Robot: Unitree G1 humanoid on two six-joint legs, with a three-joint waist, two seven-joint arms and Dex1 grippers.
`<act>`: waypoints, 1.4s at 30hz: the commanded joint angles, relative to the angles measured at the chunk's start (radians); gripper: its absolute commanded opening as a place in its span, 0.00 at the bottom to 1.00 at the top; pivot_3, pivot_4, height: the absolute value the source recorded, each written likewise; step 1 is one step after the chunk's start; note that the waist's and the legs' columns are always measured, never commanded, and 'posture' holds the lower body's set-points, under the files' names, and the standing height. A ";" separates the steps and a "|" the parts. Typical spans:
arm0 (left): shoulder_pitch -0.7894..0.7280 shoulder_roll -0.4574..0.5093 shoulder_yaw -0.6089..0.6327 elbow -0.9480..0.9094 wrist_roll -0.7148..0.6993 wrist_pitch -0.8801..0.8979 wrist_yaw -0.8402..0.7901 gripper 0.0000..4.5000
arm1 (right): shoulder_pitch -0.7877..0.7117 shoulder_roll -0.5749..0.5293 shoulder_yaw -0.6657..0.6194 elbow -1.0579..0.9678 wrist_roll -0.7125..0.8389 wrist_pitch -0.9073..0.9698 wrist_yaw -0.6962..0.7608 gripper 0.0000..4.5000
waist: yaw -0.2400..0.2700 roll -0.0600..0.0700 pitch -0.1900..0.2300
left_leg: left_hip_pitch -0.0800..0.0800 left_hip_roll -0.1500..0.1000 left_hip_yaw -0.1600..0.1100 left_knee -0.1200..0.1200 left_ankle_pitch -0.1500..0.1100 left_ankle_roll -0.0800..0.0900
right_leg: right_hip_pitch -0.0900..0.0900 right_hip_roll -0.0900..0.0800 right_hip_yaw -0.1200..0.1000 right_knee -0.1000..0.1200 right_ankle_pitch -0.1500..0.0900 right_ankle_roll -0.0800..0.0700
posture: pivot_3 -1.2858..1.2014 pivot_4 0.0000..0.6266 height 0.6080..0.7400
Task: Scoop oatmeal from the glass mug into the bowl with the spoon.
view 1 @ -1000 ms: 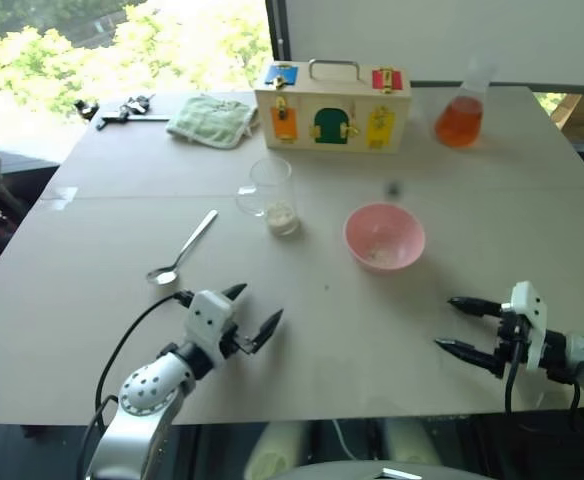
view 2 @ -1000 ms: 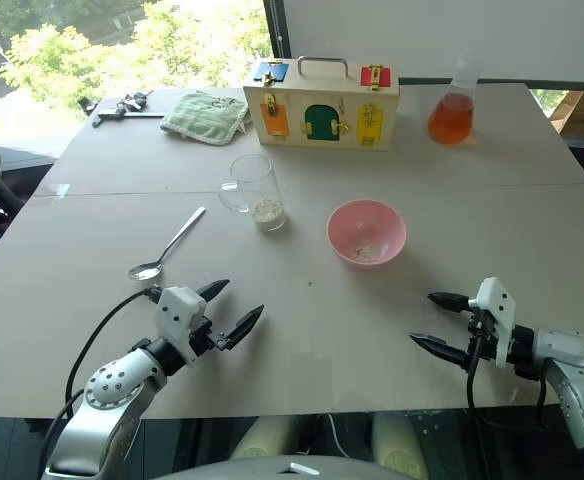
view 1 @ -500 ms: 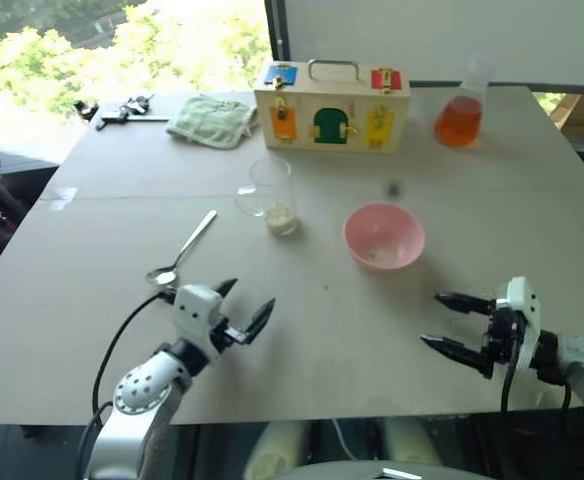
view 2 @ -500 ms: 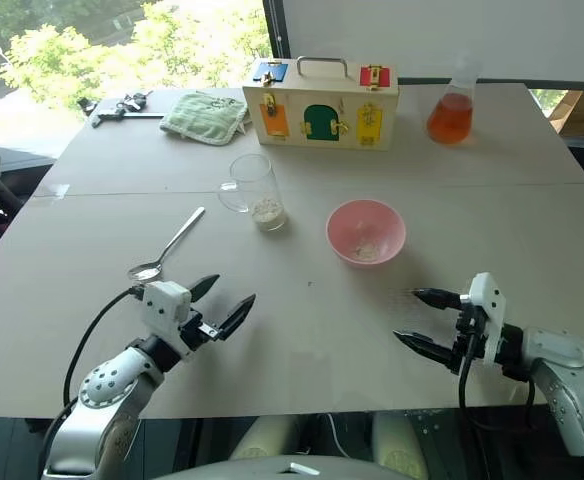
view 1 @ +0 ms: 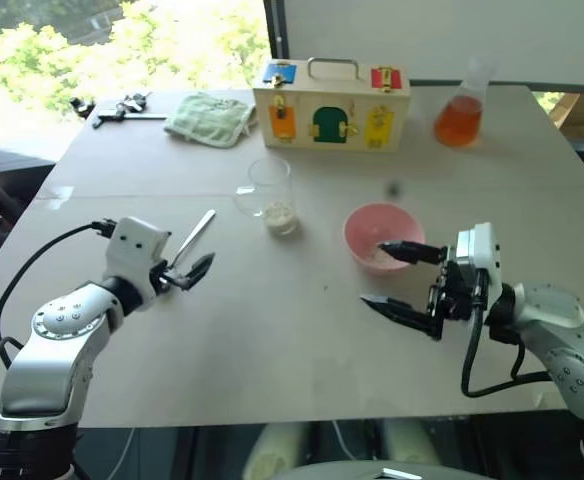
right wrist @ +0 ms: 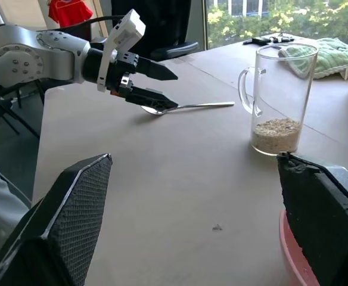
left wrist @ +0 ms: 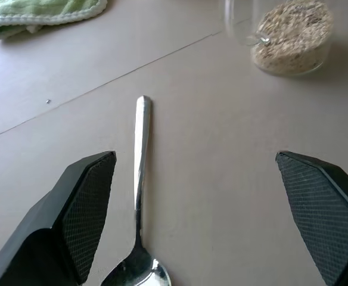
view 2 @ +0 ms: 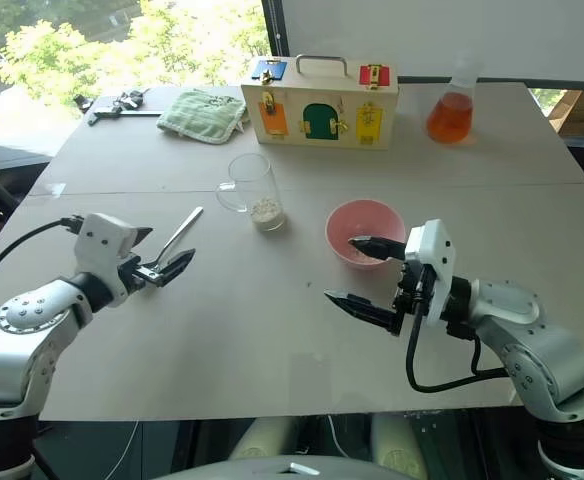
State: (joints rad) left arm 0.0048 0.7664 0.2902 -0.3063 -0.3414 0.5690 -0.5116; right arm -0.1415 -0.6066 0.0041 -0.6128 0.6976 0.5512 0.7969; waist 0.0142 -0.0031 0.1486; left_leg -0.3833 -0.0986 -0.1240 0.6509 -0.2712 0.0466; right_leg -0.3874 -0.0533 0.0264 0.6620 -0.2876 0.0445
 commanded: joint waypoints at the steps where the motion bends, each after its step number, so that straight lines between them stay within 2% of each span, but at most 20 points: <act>1: -0.043 0.061 -0.013 0.096 0.042 0.002 -0.045 1.00 | -0.046 -0.021 0.005 -0.056 -0.005 0.051 -0.054 0.99 | 0.000 0.000 0.000 | -0.001 0.000 0.000 0.000 0.000 0.000 | -0.001 0.000 0.000 0.001 0.000 0.000 | 0.52 0.24 1.00; 5: -0.078 0.084 -0.060 0.207 0.078 -0.038 -0.095 1.00 | -0.039 -0.031 0.012 -0.077 -0.012 0.067 -0.075 0.99 | 0.000 0.000 0.000 | -0.002 0.000 0.000 0.000 0.000 0.000 | -0.002 0.000 0.000 0.001 0.000 0.000 | 0.52 0.24 1.00; 14: -0.197 0.051 -0.130 0.382 0.137 -0.102 -0.112 1.00 | -0.011 -0.032 0.009 -0.080 -0.028 0.047 -0.075 0.99 | -0.001 -0.001 0.000 | -0.002 0.000 0.000 0.000 0.000 0.000 | -0.002 -0.001 0.000 0.002 0.000 0.000 | 0.52 0.24 1.00; 22: -0.323 0.039 -0.188 0.635 0.138 -0.040 -0.234 1.00 | -0.013 -0.026 0.019 -0.069 -0.037 0.031 -0.069 0.99 | 0.004 0.001 -0.001 | 0.000 -0.001 0.000 0.001 0.001 -0.001 | -0.001 -0.001 0.000 0.005 0.000 0.000 | 0.52 0.24 1.00; 25: -0.374 0.050 -0.215 0.710 0.132 -0.003 -0.323 0.81 | -0.013 -0.024 0.018 -0.062 -0.041 0.025 -0.064 1.00 | 0.001 0.004 -0.003 | 0.004 -0.001 -0.001 0.001 0.001 -0.001 | 0.001 -0.001 -0.001 0.007 0.001 -0.001 | 0.52 0.24 1.00; 30: -0.430 0.061 -0.251 0.804 0.159 0.016 -0.378 0.33 | -0.003 -0.015 0.015 -0.060 -0.050 0.015 -0.064 1.00 | -0.002 0.006 -0.005 | 0.004 -0.001 -0.001 0.002 0.000 0.001 | 0.001 -0.001 0.000 0.011 0.000 -0.001 | 0.52 0.24 1.00; 33: -0.432 0.051 -0.225 0.814 0.151 0.016 -0.375 0.00 | 0.008 -0.009 0.013 -0.064 -0.057 0.007 -0.072 1.00 | -0.002 0.007 -0.005 | 0.004 -0.001 0.000 0.002 0.002 -0.003 | 0.000 -0.001 0.001 0.010 0.000 -0.001 | 0.52 0.24 1.00; 38: -0.359 0.036 -0.132 0.713 0.071 -0.033 -0.421 0.00 | 0.021 -0.006 0.010 -0.070 -0.063 0.003 -0.076 1.00 | -0.004 0.007 -0.005 | 0.003 -0.001 0.001 0.002 0.002 -0.002 | -0.001 -0.001 0.002 0.010 0.000 -0.001 | 0.52 0.24 1.00; 42: -0.133 -0.050 0.070 0.374 -0.108 -0.124 -0.435 0.00 | 0.025 -0.007 0.005 -0.066 -0.057 0.006 -0.080 1.00 | -0.016 0.006 -0.005 | -0.001 -0.001 0.003 0.002 0.001 -0.001 | -0.005 -0.001 0.005 0.009 0.000 -0.001 | 0.52 0.24 1.00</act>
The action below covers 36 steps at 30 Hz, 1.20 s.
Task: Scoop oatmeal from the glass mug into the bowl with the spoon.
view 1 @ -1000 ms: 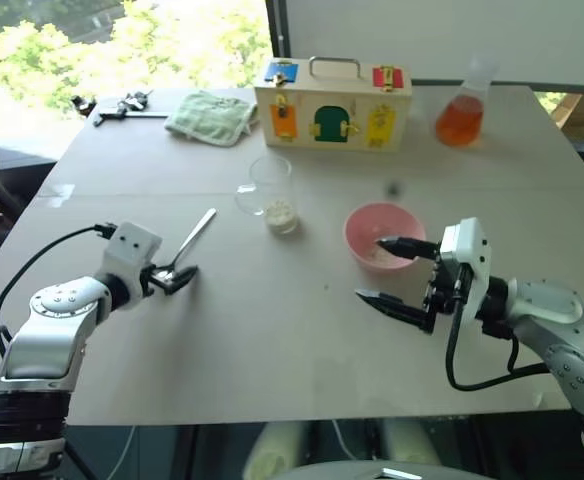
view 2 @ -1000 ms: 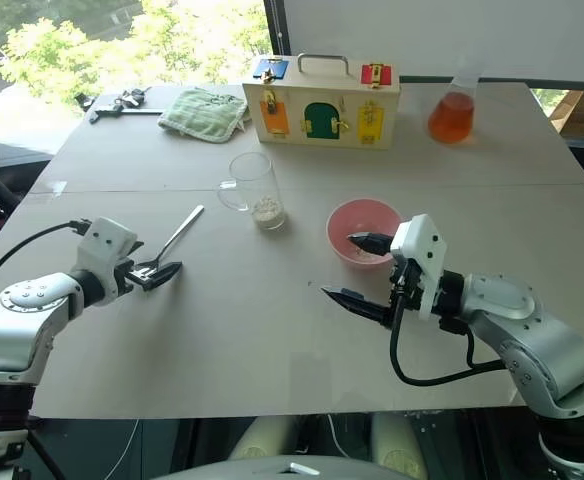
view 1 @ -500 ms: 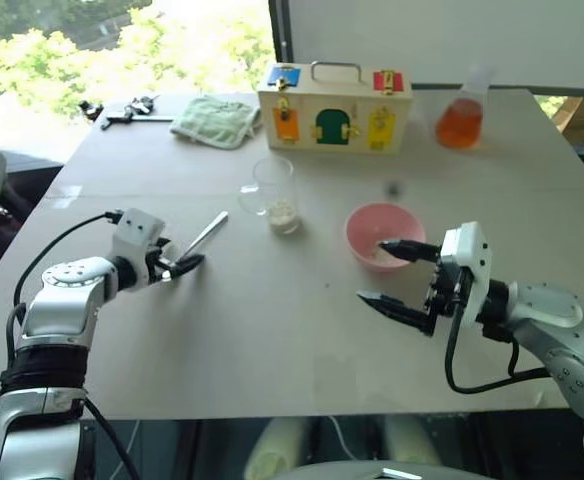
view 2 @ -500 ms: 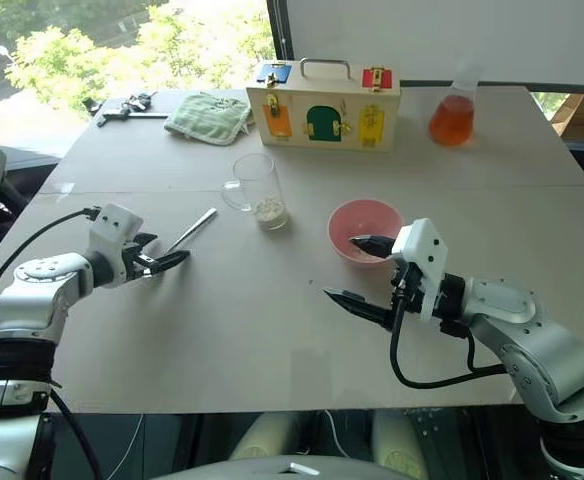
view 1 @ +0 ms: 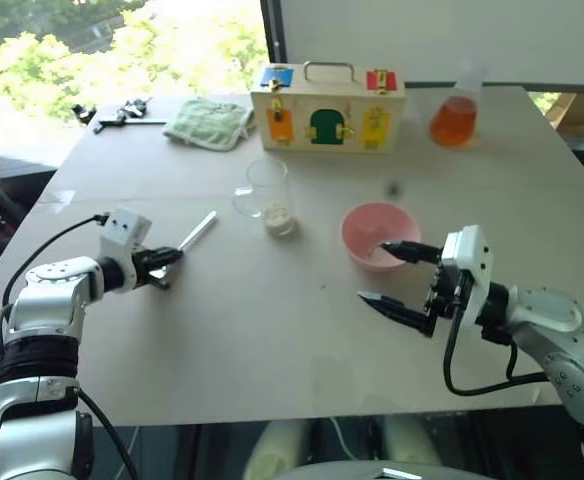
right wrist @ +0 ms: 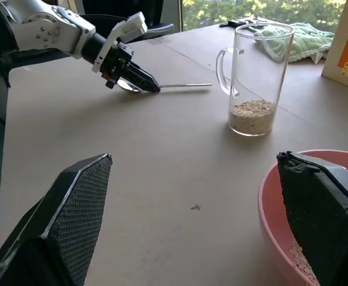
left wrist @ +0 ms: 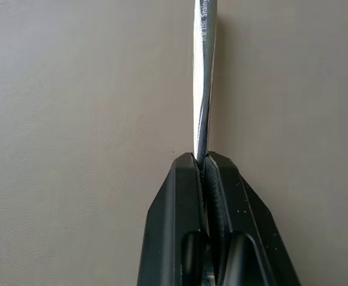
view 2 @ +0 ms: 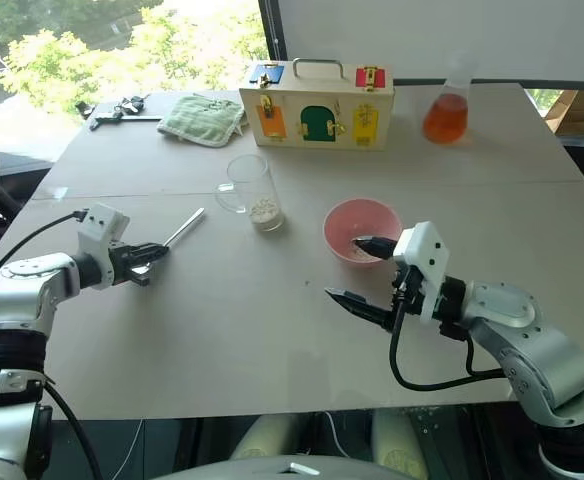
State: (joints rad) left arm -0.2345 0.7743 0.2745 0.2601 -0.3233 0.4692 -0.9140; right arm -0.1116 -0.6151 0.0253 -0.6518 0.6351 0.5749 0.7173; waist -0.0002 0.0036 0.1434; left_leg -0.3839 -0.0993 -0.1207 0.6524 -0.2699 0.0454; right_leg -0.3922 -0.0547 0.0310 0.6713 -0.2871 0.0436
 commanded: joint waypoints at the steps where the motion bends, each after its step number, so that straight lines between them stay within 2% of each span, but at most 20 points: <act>1: 0.156 -0.082 0.126 -0.270 -0.172 -0.015 -0.028 0.00 | -0.004 0.004 -0.019 -0.024 0.012 -0.015 -0.002 1.00 | -0.003 -0.002 0.001 | -0.001 0.000 0.000 0.000 0.000 0.000 | -0.001 0.000 0.000 -0.001 0.000 0.000 | 0.52 0.24 1.00; 4: 0.320 -0.115 0.162 -0.483 -0.245 0.003 -0.041 0.00 | -0.013 0.025 -0.028 -0.013 0.056 0.017 -0.021 1.00 | -0.007 -0.010 0.003 | -0.004 0.000 -0.001 0.001 0.000 0.000 | -0.003 0.000 -0.002 -0.001 0.000 0.000 | 0.52 0.24 1.00; 7: 0.409 -0.139 0.154 -0.630 -0.290 0.010 -0.014 0.00 | -0.025 0.035 -0.027 -0.003 0.150 0.134 -0.061 1.00 | -0.004 -0.010 0.003 | -0.003 0.001 -0.001 0.001 0.000 0.000 | -0.003 0.001 -0.001 0.000 0.000 0.000 | 0.52 0.24 1.00; 12: 0.387 -0.134 -0.006 -0.720 -0.091 -0.156 0.042 0.00 | -0.064 0.072 -0.011 0.020 0.299 0.353 -0.181 1.00 | 0.016 -0.010 0.003 | -0.001 0.001 -0.001 0.001 -0.001 0.002 | -0.001 0.001 -0.002 0.000 0.001 -0.002 | 0.52 0.24 1.00; 16: 0.283 -0.140 -0.191 -0.664 0.163 -0.435 0.075 0.00 | -0.141 0.168 -0.041 0.084 0.459 0.484 -0.341 1.00 | 0.014 -0.010 0.003 | -0.002 0.001 0.000 0.000 0.001 -0.001 | -0.002 0.001 -0.002 -0.001 0.001 -0.002 | 0.52 0.24 1.00; 18: 0.214 -0.165 -0.247 -0.610 0.234 -0.553 0.105 0.00 | -0.188 0.223 -0.076 0.126 0.558 0.515 -0.444 1.00 | 0.014 -0.010 0.003 | -0.002 0.001 0.000 0.000 0.001 -0.001 | -0.002 0.001 -0.001 -0.001 0.001 -0.002 | 0.52 0.24 1.00; 21: 0.148 -0.174 -0.295 -0.522 0.319 -0.742 0.131 0.00 | -0.235 0.259 -0.111 0.170 0.627 0.534 -0.549 1.00 | 0.012 -0.010 0.003 | -0.003 0.001 0.000 -0.001 0.001 -0.001 | -0.003 0.001 -0.001 -0.001 0.001 -0.002 | 0.52 0.24 1.00; 24: 0.108 -0.171 -0.326 -0.448 0.356 -0.886 0.137 0.00 | -0.262 0.263 -0.130 0.201 0.670 0.540 -0.613 1.00 | 0.011 -0.010 0.003 | -0.005 0.001 0.000 -0.002 0.001 -0.001 | -0.005 0.001 -0.001 -0.002 0.001 -0.002 | 0.52 0.24 1.00; 28: 0.030 -0.187 -0.343 -0.338 0.384 -1.038 0.174 0.00 | -0.272 0.225 -0.135 0.211 0.658 0.539 -0.617 1.00 | 0.012 -0.010 0.003 | -0.012 0.001 0.000 0.001 0.001 -0.001 | -0.011 0.001 -0.002 0.000 0.001 -0.002 | 0.52 0.24 1.00; 36: -0.021 -0.192 -0.381 -0.223 0.336 -1.093 0.156 0.00 | -0.274 0.161 -0.133 0.203 0.663 0.525 -0.571 1.00 | -0.004 -0.010 0.003 | -0.013 0.000 0.000 0.004 0.001 -0.001 | -0.014 0.001 -0.002 0.005 0.001 -0.002 | 0.52 0.24 1.00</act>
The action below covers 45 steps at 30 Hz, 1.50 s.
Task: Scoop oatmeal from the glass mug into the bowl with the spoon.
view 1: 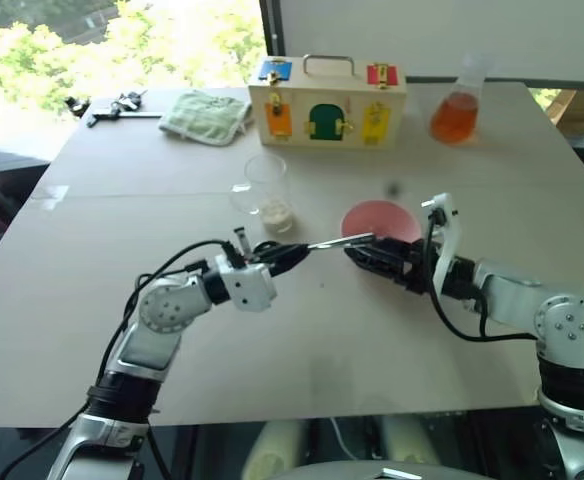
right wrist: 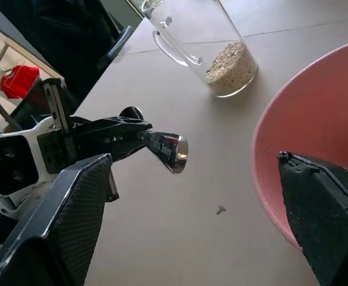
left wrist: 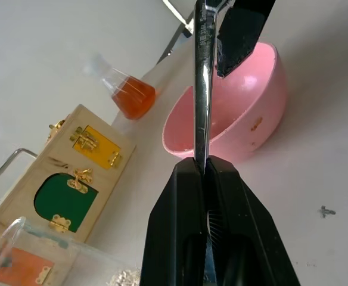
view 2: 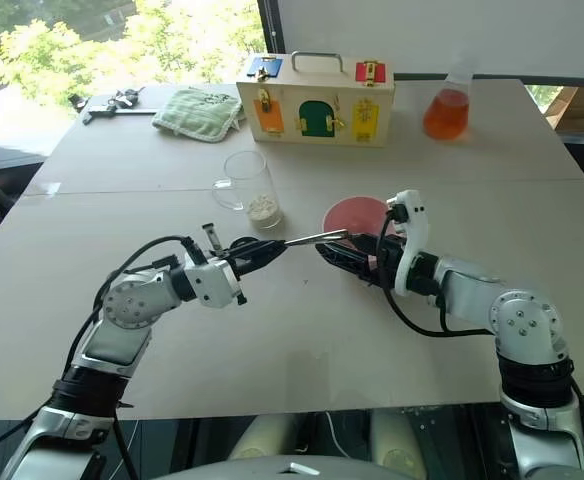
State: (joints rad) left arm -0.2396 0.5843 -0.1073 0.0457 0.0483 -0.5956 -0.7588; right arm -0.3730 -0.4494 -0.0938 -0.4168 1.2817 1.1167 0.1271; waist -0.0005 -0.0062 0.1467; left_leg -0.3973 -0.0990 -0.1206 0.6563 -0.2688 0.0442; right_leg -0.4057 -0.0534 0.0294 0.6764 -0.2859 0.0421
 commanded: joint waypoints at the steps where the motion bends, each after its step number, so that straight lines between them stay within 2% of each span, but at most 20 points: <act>1: -0.013 -0.002 -0.001 -0.010 -0.045 -0.022 -0.003 0.00 | -0.016 -0.003 -0.014 -0.031 0.019 -0.021 0.020 1.00 | -0.006 0.000 0.000 | 0.000 0.000 0.000 0.000 0.000 0.000 | 0.000 0.000 0.000 0.000 0.000 0.000 | 0.52 0.24 1.00; 19: 0.004 -0.006 -0.035 -0.026 -0.040 -0.058 0.011 0.00 | -0.033 -0.026 0.016 -0.044 0.099 -0.013 0.044 1.00 | -0.014 0.000 0.000 | 0.000 0.000 0.000 0.001 0.000 0.000 | -0.001 0.000 0.001 0.002 0.000 0.000 | 0.52 0.24 1.00; 20: 0.007 -0.008 -0.034 -0.028 -0.042 -0.055 0.014 0.00 | -0.033 -0.026 0.017 -0.046 0.100 -0.013 0.043 0.88 | -0.014 0.000 0.000 | 0.000 0.000 0.000 0.001 0.000 0.000 | -0.001 0.000 0.000 0.002 0.000 0.000 | 0.52 0.24 1.00; 21: 0.007 -0.006 -0.038 -0.027 -0.039 -0.058 0.012 0.00 | -0.032 -0.025 0.017 -0.048 0.103 -0.014 0.040 0.83 | -0.014 0.000 0.000 | 0.000 0.000 0.000 0.001 0.000 0.000 | -0.001 0.000 0.000 0.002 0.000 0.000 | 0.52 0.24 1.00; 23: 0.006 -0.005 -0.040 -0.025 -0.034 -0.062 0.014 0.00 | -0.032 -0.024 0.019 -0.050 0.107 -0.014 0.038 0.63 | -0.014 0.000 0.000 | 0.000 0.000 0.000 0.001 0.000 0.000 | -0.001 0.000 0.000 0.002 0.000 0.000 | 0.52 0.24 1.00; 24: 0.001 -0.003 -0.043 -0.022 -0.029 -0.070 0.013 0.00 | -0.032 -0.024 0.020 -0.050 0.108 -0.014 0.037 0.56 | -0.014 0.000 0.000 | 0.000 0.000 0.000 0.002 0.000 0.000 | -0.001 0.000 0.000 0.002 0.000 0.000 | 0.52 0.24 1.00; 26: -0.007 -0.008 -0.039 -0.018 -0.031 -0.068 0.023 0.00 | -0.032 -0.029 0.023 -0.053 0.111 -0.010 0.040 0.35 | -0.013 0.000 0.000 | 0.000 0.000 0.000 0.002 0.000 0.000 | -0.001 0.000 0.000 0.002 0.000 0.000 | 0.52 0.24 1.00; 28: -0.012 -0.007 -0.040 -0.015 -0.028 -0.071 0.025 0.00 | -0.031 -0.032 0.024 -0.055 0.113 -0.009 0.039 0.10 | -0.013 0.000 0.000 | 0.000 0.000 0.000 0.002 0.000 0.000 | -0.001 0.000 0.000 0.002 0.000 0.000 | 0.52 0.24 1.00; 29: -0.013 -0.005 -0.042 -0.013 -0.027 -0.073 0.023 0.00 | -0.030 -0.032 0.023 -0.055 0.117 -0.009 0.038 0.05 | -0.013 0.000 0.000 | 0.000 0.000 0.000 0.002 0.000 0.000 | -0.001 0.000 0.000 0.002 0.000 0.000 | 0.52 0.24 1.00; 30: -0.013 -0.004 -0.042 -0.010 -0.028 -0.073 0.024 0.00 | -0.030 -0.034 0.023 -0.056 0.119 -0.009 0.037 0.02 | -0.013 0.000 0.000 | 0.000 0.000 0.000 0.002 0.000 0.000 | -0.001 0.000 0.000 0.002 0.000 0.000 | 0.52 0.24 1.00; 45: -0.021 -0.018 -0.040 -0.008 -0.018 -0.070 0.041 0.00 | -0.024 -0.073 0.051 -0.060 0.088 -0.005 0.049 0.02 | -0.014 0.000 0.000 | 0.000 0.000 0.000 0.003 0.000 0.000 | -0.001 0.000 0.000 0.003 0.000 0.000 | 0.52 0.24 1.00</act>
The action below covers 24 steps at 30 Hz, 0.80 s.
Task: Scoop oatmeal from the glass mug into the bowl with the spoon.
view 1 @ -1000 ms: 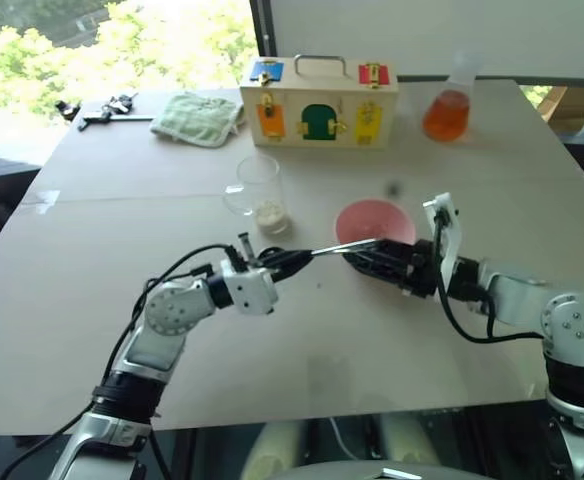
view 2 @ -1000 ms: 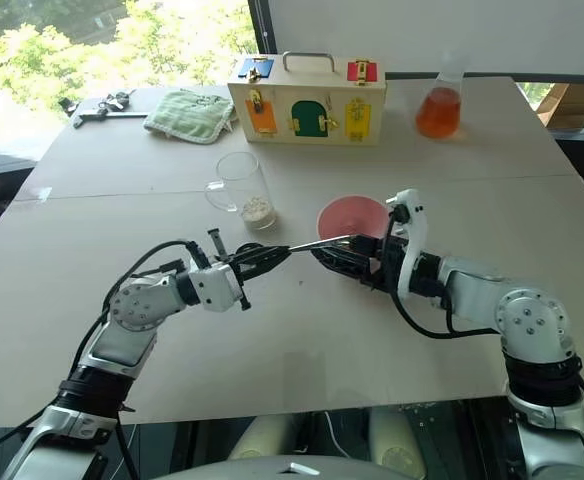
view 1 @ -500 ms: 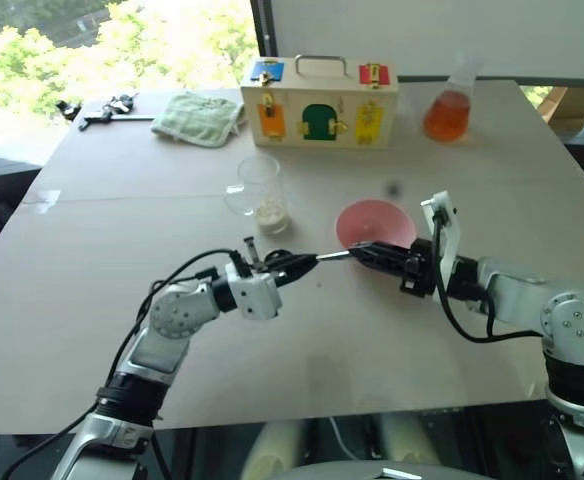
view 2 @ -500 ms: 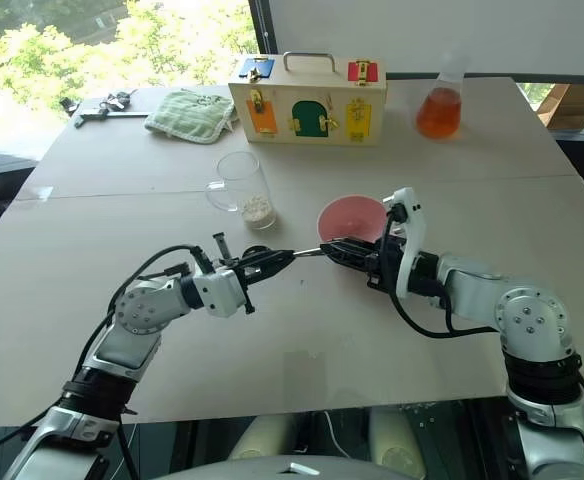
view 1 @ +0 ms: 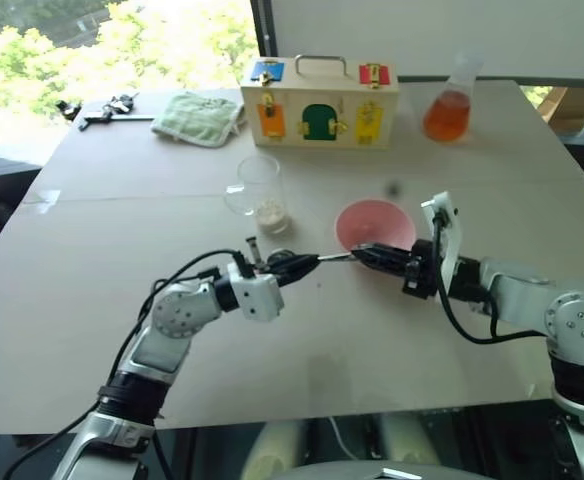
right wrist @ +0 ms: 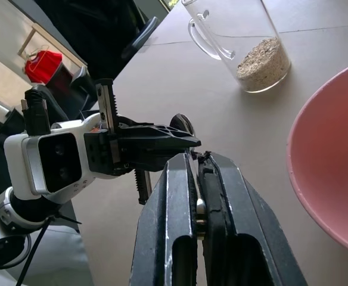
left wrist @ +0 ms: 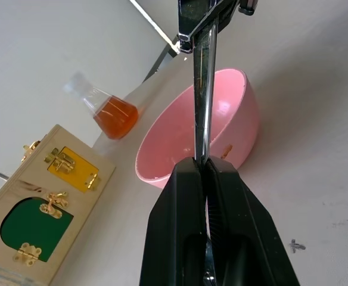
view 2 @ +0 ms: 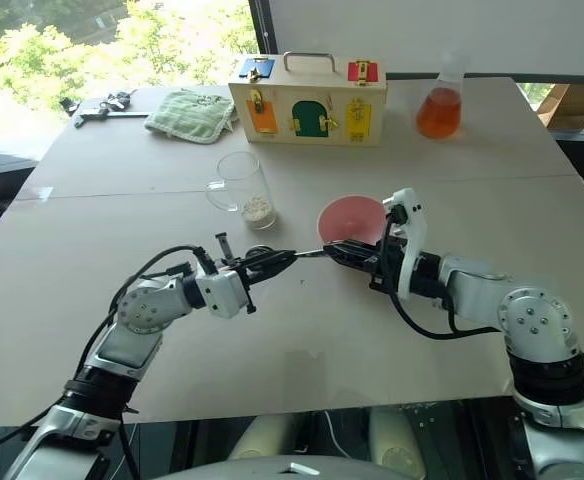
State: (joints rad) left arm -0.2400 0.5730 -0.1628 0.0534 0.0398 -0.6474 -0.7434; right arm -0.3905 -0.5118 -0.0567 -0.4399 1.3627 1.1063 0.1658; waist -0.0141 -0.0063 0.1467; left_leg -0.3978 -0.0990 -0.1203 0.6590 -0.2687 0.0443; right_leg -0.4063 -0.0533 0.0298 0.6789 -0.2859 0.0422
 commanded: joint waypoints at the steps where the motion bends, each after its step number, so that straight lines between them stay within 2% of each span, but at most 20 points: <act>1: -0.020 -0.007 0.016 -0.016 -0.009 -0.018 0.026 0.00 | -0.006 -0.011 0.016 -0.037 0.006 0.005 0.011 0.02 | 0.000 0.000 0.000 | 0.000 0.000 0.000 0.000 0.000 0.000 | 0.000 0.000 0.000 0.000 0.000 0.000 | 0.52 0.24 1.00; 6: -0.016 -0.009 0.014 -0.023 -0.009 -0.014 0.028 0.00 | -0.013 -0.008 0.015 -0.034 0.003 -0.002 0.010 0.02 | 0.000 0.000 0.000 | 0.000 0.000 0.000 0.000 0.000 0.000 | 0.000 0.000 0.000 0.000 0.000 0.000 | 0.52 0.24 1.00; 10: -0.015 -0.011 0.011 -0.027 -0.008 -0.011 0.030 0.00 | -0.014 0.000 0.013 -0.033 -0.002 -0.013 -0.005 0.29 | 0.000 0.000 0.000 | 0.000 0.000 0.000 0.000 0.000 0.000 | 0.000 0.000 0.000 0.000 0.000 0.000 | 0.52 0.24 1.00; 24: -0.003 -0.029 0.009 -0.033 -0.009 0.022 0.054 0.00 | -0.029 0.048 -0.015 -0.012 0.006 -0.065 -0.062 0.29 | 0.000 0.000 0.000 | 0.000 0.000 0.000 0.002 0.000 0.000 | 0.000 0.000 0.000 0.001 0.000 0.000 | 0.52 0.24 1.00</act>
State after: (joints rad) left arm -0.2433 0.5475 -0.1644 0.0531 0.0449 -0.6272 -0.7069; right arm -0.3992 -0.4674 -0.0393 -0.4347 1.3507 1.0695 0.1121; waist -0.0144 -0.0064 0.1466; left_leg -0.3980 -0.0990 -0.1204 0.6608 -0.2687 0.0443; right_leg -0.4062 -0.0531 0.0297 0.6801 -0.2858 0.0422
